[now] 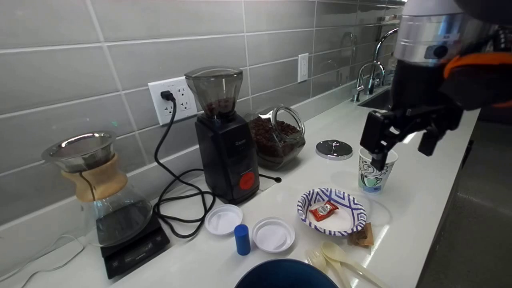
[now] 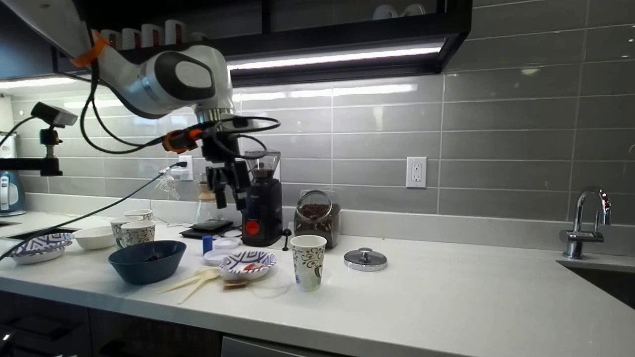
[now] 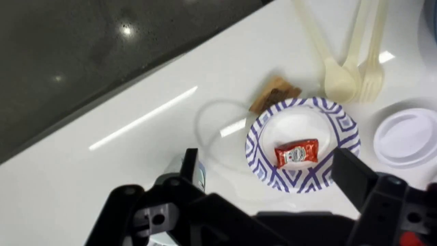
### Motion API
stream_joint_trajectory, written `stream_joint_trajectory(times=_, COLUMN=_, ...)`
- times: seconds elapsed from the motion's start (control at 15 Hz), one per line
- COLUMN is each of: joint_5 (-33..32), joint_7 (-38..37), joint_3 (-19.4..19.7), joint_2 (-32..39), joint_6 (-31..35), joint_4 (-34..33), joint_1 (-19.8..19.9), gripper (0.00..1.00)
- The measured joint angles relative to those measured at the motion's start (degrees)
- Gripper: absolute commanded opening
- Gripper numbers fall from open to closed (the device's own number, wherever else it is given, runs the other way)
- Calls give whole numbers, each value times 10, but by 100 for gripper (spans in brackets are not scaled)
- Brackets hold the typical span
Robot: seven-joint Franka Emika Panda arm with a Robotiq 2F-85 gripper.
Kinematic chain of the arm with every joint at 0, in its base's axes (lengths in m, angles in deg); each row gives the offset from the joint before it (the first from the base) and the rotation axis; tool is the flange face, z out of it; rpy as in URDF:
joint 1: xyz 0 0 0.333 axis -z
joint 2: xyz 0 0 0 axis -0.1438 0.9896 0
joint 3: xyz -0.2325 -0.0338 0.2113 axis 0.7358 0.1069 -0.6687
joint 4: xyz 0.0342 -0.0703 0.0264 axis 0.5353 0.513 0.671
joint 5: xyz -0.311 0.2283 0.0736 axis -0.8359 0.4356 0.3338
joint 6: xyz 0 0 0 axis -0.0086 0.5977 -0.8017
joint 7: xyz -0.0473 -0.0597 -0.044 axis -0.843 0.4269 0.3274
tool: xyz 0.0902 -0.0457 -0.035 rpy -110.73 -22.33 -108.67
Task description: Put the lid on the jar
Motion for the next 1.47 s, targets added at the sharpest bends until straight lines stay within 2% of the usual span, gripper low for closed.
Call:
stream_joint_trajectory(times=0.33, joint_5=-37, joint_7=123, joint_3=37, joint_2=121, joint_6=115, joint_4=-78, joint_1=-1, gripper=100)
stream_joint_trajectory(times=0.6, joint_5=-82, joint_7=140, joint_3=41, joint_2=212, joint_6=216, joint_4=-140, joint_1=-2, gripper=100)
stream_joint_trajectory(times=1.07, joint_5=-82, joint_7=140, joint_3=47, joint_2=223, joint_6=221, joint_4=-146, joint_1=-6, gripper=100)
stream_joint_trajectory(times=1.27, joint_5=-43, joint_7=198, joint_3=48, joint_2=239, joint_6=241, joint_4=-148, joint_1=-7, gripper=100)
stream_joint_trajectory(times=1.33, joint_5=-26, joint_7=225, joint_3=49, joint_2=250, joint_6=255, joint_4=-149, joint_1=-7, gripper=75)
stream_joint_trajectory(times=1.4, joint_5=-1, joint_7=257, joint_3=49, joint_2=262, joint_6=272, joint_4=-152, joint_1=-7, gripper=74)
stream_joint_trajectory(times=1.47, joint_5=20, joint_7=289, joint_3=49, joint_2=276, joint_6=289, joint_4=-157, joint_1=-7, gripper=66)
